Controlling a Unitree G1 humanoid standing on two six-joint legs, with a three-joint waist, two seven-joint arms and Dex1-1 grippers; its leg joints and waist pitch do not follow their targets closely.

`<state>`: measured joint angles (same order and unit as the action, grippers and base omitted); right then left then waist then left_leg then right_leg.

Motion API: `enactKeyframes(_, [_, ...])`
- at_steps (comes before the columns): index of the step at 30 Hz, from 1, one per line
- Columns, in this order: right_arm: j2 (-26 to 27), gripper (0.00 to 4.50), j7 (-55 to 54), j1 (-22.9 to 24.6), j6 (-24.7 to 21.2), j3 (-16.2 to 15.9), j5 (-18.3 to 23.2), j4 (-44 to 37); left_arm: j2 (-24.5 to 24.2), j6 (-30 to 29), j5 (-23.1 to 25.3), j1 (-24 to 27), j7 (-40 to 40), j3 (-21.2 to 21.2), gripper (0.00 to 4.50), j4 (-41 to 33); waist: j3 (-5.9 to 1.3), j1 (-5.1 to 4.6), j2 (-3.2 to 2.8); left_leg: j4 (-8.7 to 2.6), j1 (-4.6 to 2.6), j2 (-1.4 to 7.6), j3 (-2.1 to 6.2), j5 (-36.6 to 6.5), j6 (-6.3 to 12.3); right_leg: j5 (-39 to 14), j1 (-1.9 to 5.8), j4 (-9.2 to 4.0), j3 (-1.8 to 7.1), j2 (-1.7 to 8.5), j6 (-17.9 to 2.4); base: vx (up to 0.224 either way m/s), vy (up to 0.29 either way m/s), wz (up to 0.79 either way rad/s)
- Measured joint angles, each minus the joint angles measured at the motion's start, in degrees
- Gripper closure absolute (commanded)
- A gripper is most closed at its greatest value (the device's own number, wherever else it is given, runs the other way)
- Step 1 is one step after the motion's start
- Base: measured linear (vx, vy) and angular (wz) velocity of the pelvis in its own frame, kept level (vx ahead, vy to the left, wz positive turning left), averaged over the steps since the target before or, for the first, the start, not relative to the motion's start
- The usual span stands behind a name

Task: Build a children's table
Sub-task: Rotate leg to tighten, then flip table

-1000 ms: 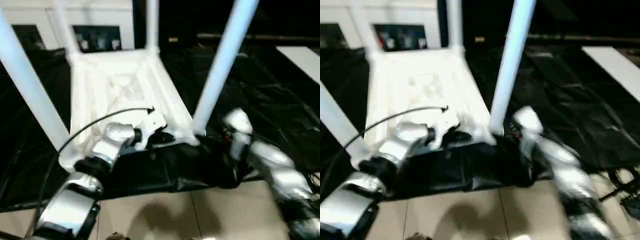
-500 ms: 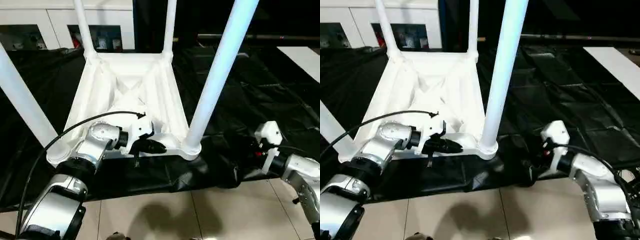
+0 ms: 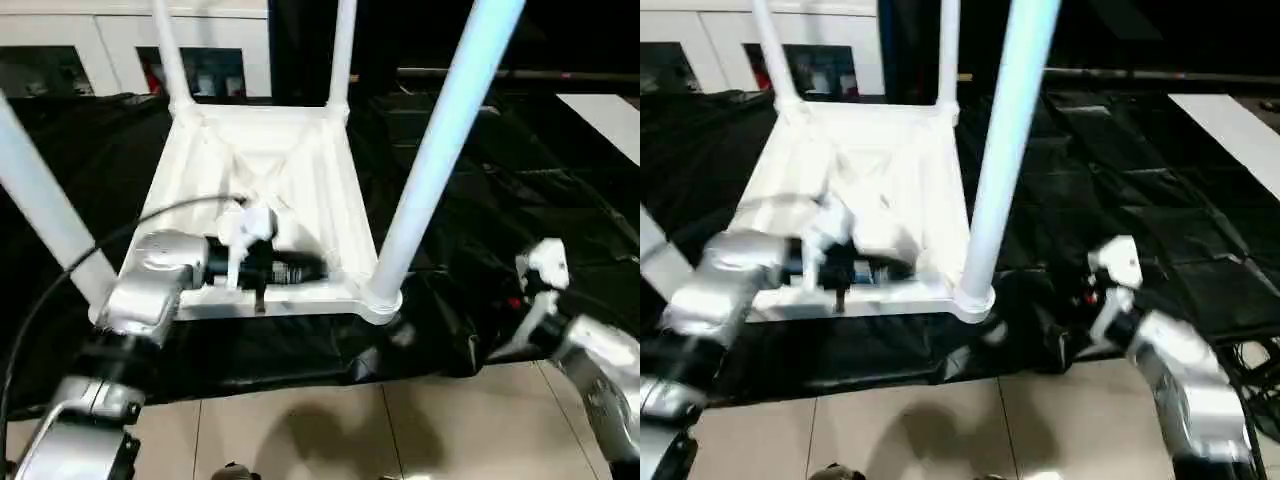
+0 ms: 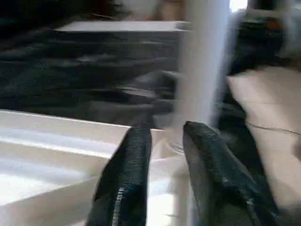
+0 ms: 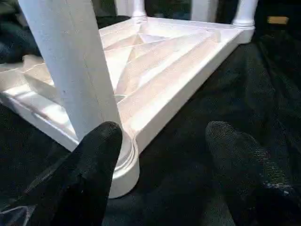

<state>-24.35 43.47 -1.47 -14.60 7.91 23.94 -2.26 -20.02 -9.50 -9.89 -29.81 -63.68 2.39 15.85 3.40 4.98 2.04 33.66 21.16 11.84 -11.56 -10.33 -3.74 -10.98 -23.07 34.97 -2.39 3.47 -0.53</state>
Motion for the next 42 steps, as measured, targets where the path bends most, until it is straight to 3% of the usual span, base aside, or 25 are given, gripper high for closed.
enactKeyframes(3, [3.8, 1.34, -6.6, 1.8, 1.4, 0.8, -2.5, -3.5, 4.1, 2.4, 2.1, 4.6, 11.7, -4.3, 2.67, -5.0, -0.02, -0.32, 0.01, 0.02, -0.03, 0.0, 0.03, 0.0, -0.01, 0.0, 0.01, 0.01, -0.01, -0.01, 0.0, 0.0, 0.0, 0.0])
enactKeyframes(6, [9.1, 1.34, -14.7, 2.7, 2.7, 1.7, -5.2, -5.3, 9.3, 3.7, 0.7, 10.6, 18.2, -7.1, 2.47, -11.0, -0.14, -0.91, 0.22, -0.04, 0.0, 0.0, 0.08, 0.0, -0.04, -0.2, -0.02, 0.0, -0.04, -0.03, 0.4, 0.0, 0.0, 0.0])
enactKeyframes(7, [10.6, 1.07, -16.8, 3.4, 2.9, 1.6, -5.6, -6.1, 10.7, 4.3, 0.2, 12.5, 19.9, -7.6, 2.36, -12.4, -0.16, -0.98, 0.3, -0.1, 0.03, 0.01, 0.1, 0.0, -0.04, -0.2, -0.04, -0.02, -0.04, -0.05, 0.4, 0.0, 0.0, 0.0])
enactKeyframes(12, [15.6, 0.82, -21.9, 6.2, 4.4, 1.1, -6.0, -6.6, 14.1, 10.5, 0.6, 19.8, 29.4, -12.1, 2.04, -13.8, -0.18, -1.73, 0.29, -0.12, 0.1, -0.01, 0.13, 0.0, -0.05, -0.3, -0.08, -0.05, -0.01, -0.07, 0.6, 0.0, 0.0, 0.0])
enactKeyframes(13, [15.9, 0.54, -22.5, 6.1, 5.2, 0.9, -6.5, -6.6, 14.4, 11.0, 1.3, 20.7, 31.7, -12.9, 1.8, -13.8, -0.17, -1.81, 0.24, -0.12, 0.1, -0.01, 0.13, 0.0, -0.05, -0.3, -0.08, -0.07, -0.01, -0.07, 0.6, 0.0, 0.0, 0.0])
enactKeyframes(15, [16.5, 0.54, -23.4, 5.3, 5.9, 0.5, -7.4, -6.6, 14.7, 11.1, 2.6, 21.7, 34.7, -13.5, 1.8, -13.7, -0.17, -1.91, 0.2, -0.1, 0.08, -0.01, 0.14, 0.0, -0.05, -0.3, -0.05, -0.07, -0.01, -0.08, 0.6, 0.0, 0.0, 0.0])
enactKeyframes(18, [16.9, 0.12, -24.2, 3.7, 6.4, -0.2, -8.1, -6.6, 15.3, 11.1, 3.6, 22.3, 37.0, -13.8, 1.45, -13.3, -0.18, -1.89, 0.18, -0.11, 0.08, -0.03, 0.19, 0.0, -0.06, -0.3, -0.04, -0.07, 0.0, -0.08, 0.6, 0.0, 0.0, 0.0])
enactKeyframes(23, [17.6, 0.01, -24.9, 4.5, 6.6, -2.9, -9.9, -6.6, 16.3, 11.5, 3.8, 25.3, 39.3, -13.1, 1.25, -13.4, -0.28, -1.96, -0.2, -0.12, 0.06, -0.06, 0.21, 0.0, -0.06, -0.3, 0.01, -0.08, 0.07, -0.1, 0.7, 0.0, 0.0, 0.0])
enactKeyframes(24, [17.6, 0.0, -25.3, 4.9, 6.6, -3.4, -10.6, -6.6, 16.5, 11.1, 3.8, 25.8, 39.7, -12.7, 1.02, -13.4, -0.28, -1.94, -0.2, -0.13, 0.09, -0.06, 0.22, 0.0, -0.06, -0.3, 0.0, -0.08, 0.06, -0.12, 0.7, 0.0, 0.0, 0.0])
enactKeyframes(27, [17.5, 0.0, -26.7, 4.5, 5.7, -4.0, -12.2, -5.7, 16.8, 10.5, 4.2, 27.0, 41.2, -12.4, 1.02, -13.9, -0.27, -1.97, -0.3, -0.12, 0.1, -0.05, 0.25, 0.0, -0.06, -0.3, 0.0, -0.08, 0.05, -0.14, 0.6, 0.0, 0.0, 0.0])
enactKeyframes(31, [16.4, 0.0, -27.4, 3.6, 6.6, -5.9, -15.8, -3.0, 15.5, 11.7, 6.4, 27.3, 42.1, -12.0, 1.02, -15.5, -0.3, -2.22, -0.89, -0.11, 0.01, -0.04, 0.29, 0.0, -0.08, -0.3, 0.05, -0.07, 0.03, -0.19, 0.6, 0.0, 0.0, 0.0])
enactKeyframes(32, [16.2, 0.0, -27.4, 3.4, 6.9, -6.5, -16.5, -2.3, 15.2, 12.3, 6.9, 27.3, 42.5, -11.9, 1.02, -15.8, -0.27, -2.45, -0.92, -0.13, 0.17, -0.04, 0.69, 0.0, -0.1, -0.2, 0.31, -0.08, -0.28, -0.25, 0.5, 0.0, 0.0, 0.0])
enactKeyframes(33, [16.2, 0.0, -27.4, 3.1, 7.5, -6.9, -17.5, -1.4, 14.8, 12.8, 7.6, 27.2, 43.2, -12.0, 1.02, -15.9, -0.27, -2.9, -1.36, 0.01, 0.94, -0.47, 2.4, 0.0, -0.14, -0.2, 0.64, -0.23, -1.47, -0.02, 0.3, 0.0, 0.0, 0.0])
enactKeyframes(34, [16.1, 0.0, -27.4, 2.9, 8.0, -7.4, -18.1, -0.6, 14.6, 13.5, 8.3, 26.9, 44.5, -12.0, 1.02, -15.9, -0.21, -3.88, -1.83, 0.04, 1.18, -0.51, 4.47, 0.1, -0.23, -0.1, 1.42, -0.92, -3.08, -0.11, -0.4, 0.006, -0.059, 0.45])
enactKeyframes(35, [16.1, 0.0, -27.3, 2.6, 8.3, -8.0, -18.2, -0.1, 14.5, 14.2, 8.8, 26.9, 45.7, -12.2, 1.02, -15.9, -0.08, -4.63, -2.26, 0.0, 1.4, -0.57, 6.05, 0.3, -0.51, -0.4, 1.77, -0.72, -4.11, -0.3, -1.5, 0.021, -0.1, 0.57])
enactKeyframes(36, [16.3, 0.0, -27.2, 2.2, 8.5, -8.6, -18.2, 0.0, 14.3, 14.8, 9.3, 26.9, 46.9, -12.6, 1.02, -15.7, 0.03, -5.1, -2.49, 0.02, 1.52, -0.96, 7.84, 0.5, -0.81, -1.3, 1.91, 0.46, -4.84, -0.52, -3.7, 0.021, -0.1, 0.57])
enactKeyframes(37, [16.5, 0.0, -26.8, 2.0, 8.6, -9.1, -18.1, -0.1, 14.5, 14.9, 9.7, 27.1, 48.4, -13.2, 1.02, -15.6, -0.01, -5.67, -2.42, 0.02, 1.53, -1.55, 10.07, 0.5, -0.87, -2.8, 1.98, 2.02, -4.81, -1.2, -6.2, -0.004, -0.143, 0.5])
enactKeyframes(38, [16.4, 0.0, -26.6, 2.0, 8.7, -9.1, -17.9, -0.2, 14.5, 14.7, 9.5, 27.2, 48.8, -13.5, 1.02, -15.7, -0.15, -5.89, -2.15, -0.08, 1.39, -2.1, 11.44, 0.7, -0.62, -3.7, 1.96, 2.73, -4.74, -1.46, -7.5, 0.014, -0.199, 0.48])
enactKeyframes(39, [16.4, 0.0, -26.0, 2.0, 8.7, -9.0, -17.4, -0.3, 14.7, 14.4, 8.8, 28.2, 48.7, -13.8, 1.02, -16.3, -0.37, -5.86, -1.68, -0.33, 0.95, -1.38, 10.87, 0.7, -0.52, -4.3, 2.08, 3.37, -4.43, -1.87, -7.9, 0.014, -0.199, 0.48])
enactKeyframes(40, [16.2, 0.0, -25.6, 2.1, 8.7, -8.6, -17.2, -0.9, 15.1, 14.0, 8.2, 29.3, 48.4, -13.8, 1.02, -16.9, -0.78, -4.78, -0.94, 0.94, 1.01, -0.85, 9.22, 0.1, 0.49, -4.3, 2.23, 3.2, -4.31, -2.22, -5.6, 0.008, -0.196, 0.3])
enactKeyframes(41, [15.9, 0.0, -25.5, 2.2, 8.8, -8.2, -17.0, -1.1, 15.8, 13.3, 7.9, 29.9, 47.9, -13.5, 1.02, -17.3, -0.72, -3.66, -0.62, 3.66, 1.19, -0.87, 7.37, -1.4, 2.96, -4.4, 2.09, 3.38, -3.87, -2.08, -3.1, -0.02, -0.164, 0.0])
enactKeyframes(42, [15.6, 0.0, -25.5, 2.7, 8.8, -8.1, -17.0, -1.0, 16.0, 13.1, 8.0, 31.1, 47.6, -12.3, 1.02, -17.5, -0.6, -2.5, -0.03, 5.06, 1.12, -1.79, 5.97, -1.7, 3.31, -4.4, 1.9, 3.31, -3.43, -2.16, -3.1, -0.02, -0.164, 0.0])
